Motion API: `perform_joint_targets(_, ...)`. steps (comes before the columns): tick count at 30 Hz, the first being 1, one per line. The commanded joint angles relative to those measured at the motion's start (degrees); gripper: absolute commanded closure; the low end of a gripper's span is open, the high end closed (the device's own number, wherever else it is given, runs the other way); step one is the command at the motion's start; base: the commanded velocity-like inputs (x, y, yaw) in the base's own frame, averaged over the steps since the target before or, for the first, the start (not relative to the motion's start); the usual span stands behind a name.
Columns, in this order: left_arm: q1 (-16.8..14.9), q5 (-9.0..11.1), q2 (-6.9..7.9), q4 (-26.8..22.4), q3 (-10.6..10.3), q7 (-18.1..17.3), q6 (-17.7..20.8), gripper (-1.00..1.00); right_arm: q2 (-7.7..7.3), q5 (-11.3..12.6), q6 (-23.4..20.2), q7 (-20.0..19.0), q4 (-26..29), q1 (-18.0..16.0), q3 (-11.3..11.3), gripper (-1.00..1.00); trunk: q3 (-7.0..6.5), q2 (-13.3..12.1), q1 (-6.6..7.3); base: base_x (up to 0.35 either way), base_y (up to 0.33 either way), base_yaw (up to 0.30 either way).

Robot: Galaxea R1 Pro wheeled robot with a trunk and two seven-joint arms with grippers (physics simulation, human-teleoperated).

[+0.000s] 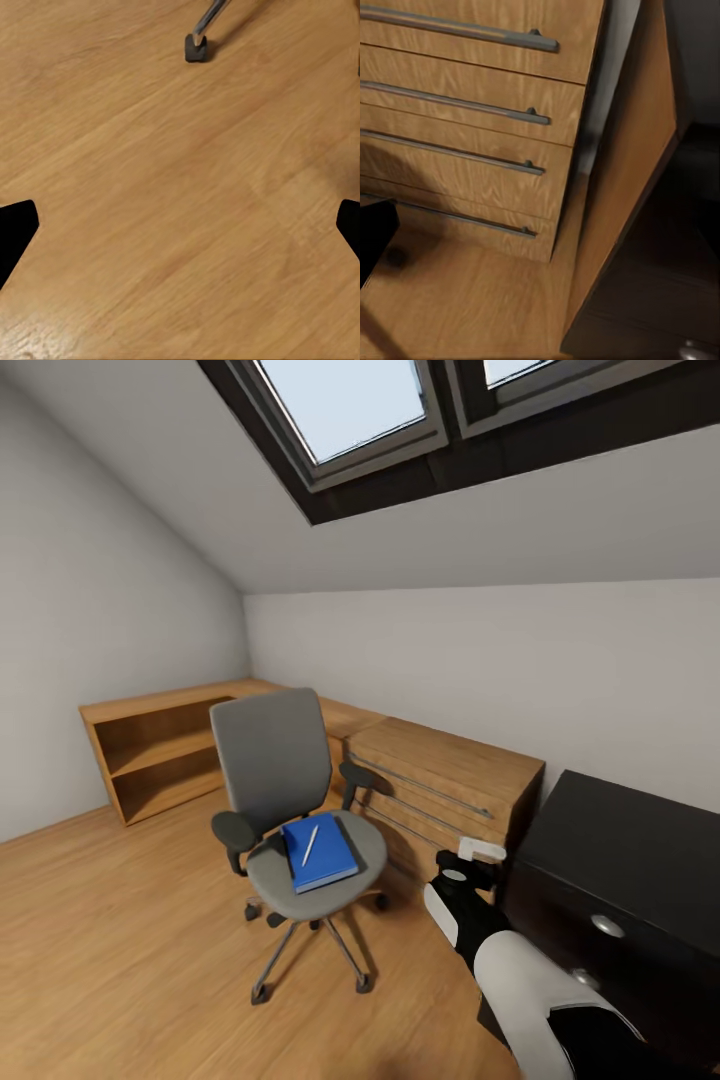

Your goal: In the bedroom, organize the workspace by keeping the computer under the desk, ensuring the monitor is on the desk, placing the keyboard on the desk next to the monitor, placing the mouse on the desk next to the keyboard, moving the folder from the swivel chair onto the desk next to the mouse, stacking the notebook on top of the folder with the pen on top of the notebook, and positioning the swivel chair next to the desk.

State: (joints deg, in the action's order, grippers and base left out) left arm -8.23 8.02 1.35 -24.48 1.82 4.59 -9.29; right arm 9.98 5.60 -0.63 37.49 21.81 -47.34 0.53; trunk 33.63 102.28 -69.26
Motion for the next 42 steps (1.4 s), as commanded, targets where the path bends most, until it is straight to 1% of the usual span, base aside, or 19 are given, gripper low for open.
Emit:
perform_joint_targets(1,-0.04,0.60,0.03,0.05,-0.18,0.07,-0.18,-1.00,0.01,0.37,-0.07,0.22,0.07,-0.03,0.08,-1.00,0.06,0.03,0.01,0.000,0.331,0.009)
perform_joint_targets(8,-0.04,0.60,0.05,0.05,-0.16,0.07,-0.08,-1.00,0.01,0.37,-0.07,0.22,0.07,-0.03,0.08,-1.00,0.06,0.03,0.01,0.016,0.288,0.003)
perform_joint_targets(16,-0.04,0.64,0.06,0.05,-0.15,0.07,-0.11,-1.00,0.01,0.37,-0.17,-0.02,0.01,-0.03,0.08,-1.00,0.06,0.03,0.01,0.008,0.042,0.030)
perform_joint_targets(19,-0.04,0.67,0.20,0.06,-0.13,0.13,-0.11,-1.00,0.01,0.34,-0.41,-2.59,-0.62,-0.03,0.19,-1.00,0.06,0.03,0.01,0.160,0.003,0.212)
perform_joint_targets(20,-0.04,0.68,0.31,0.06,-0.09,0.14,-0.13,-1.00,0.01,0.27,-0.44,-6.27,-1.90,-0.03,0.33,-1.00,0.06,0.03,0.01,0.274,0.001,0.259)
perform_joint_targets(22,-0.04,0.68,0.40,0.05,-0.08,0.15,-0.16,-1.00,0.01,0.21,-0.47,-8.10,-2.36,-0.03,0.59,-1.00,0.06,0.03,0.01,0.288,0.001,0.264)
perform_joint_targets(23,-0.04,0.68,0.49,0.05,-0.08,0.15,-0.17,-1.00,0.01,0.18,-0.48,-9.62,-2.69,-0.03,1.07,-1.00,0.06,0.03,0.01,0.303,0.000,0.270)
perform_joint_targets(27,-0.04,0.68,0.60,0.05,-0.07,0.15,-0.19,-1.00,0.01,0.17,-0.52,-11.43,-3.07,-0.03,2.38,-1.00,0.06,0.03,0.01,0.313,0.000,0.273)
perform_joint_targets(28,-0.04,0.68,0.63,0.05,-0.07,0.15,-0.19,-1.00,0.01,0.17,-0.54,-12.07,-3.21,-0.03,3.05,-1.00,0.06,0.03,0.01,0.321,0.000,0.276)
perform_joint_targets(33,-0.04,0.74,0.67,0.05,-0.07,0.15,-0.20,-1.00,0.01,0.19,-0.61,-14.63,-3.43,-0.03,4.32,-1.00,0.06,0.03,0.01,0.325,0.000,0.277)
perform_joint_targets(34,-0.04,0.75,0.69,0.05,-0.07,0.15,-0.22,-1.00,0.01,0.17,-0.62,-16.07,-3.74,-0.03,4.60,-1.00,0.06,0.03,0.01,0.328,0.000,0.278)
perform_joint_targets(37,-0.04,0.76,0.72,0.05,-0.07,0.15,-0.23,-1.00,0.01,0.14,-0.56,-18.50,-4.55,-0.03,4.86,-1.00,0.06,0.03,0.01,0.328,0.000,0.278)
perform_joint_targets(38,-0.04,0.77,0.79,0.05,-0.07,0.15,-0.22,-1.00,0.01,0.13,-0.49,-20.20,-5.17,-0.03,4.94,-1.00,0.06,0.03,0.01,0.329,0.000,0.272)
perform_joint_targets(41,-0.04,0.77,0.93,0.05,-0.07,0.15,-0.23,-1.00,0.01,0.04,-0.41,-22.64,-5.94,-0.03,5.04,-1.00,0.06,0.03,0.01,0.326,0.000,0.240)
perform_joint_targets(42,-0.04,0.77,1.02,0.05,-0.07,0.15,-0.23,-1.00,0.01,-0.06,-0.34,-25.06,-6.39,-0.03,5.07,-1.00,0.06,0.03,0.01,0.272,0.000,0.124)
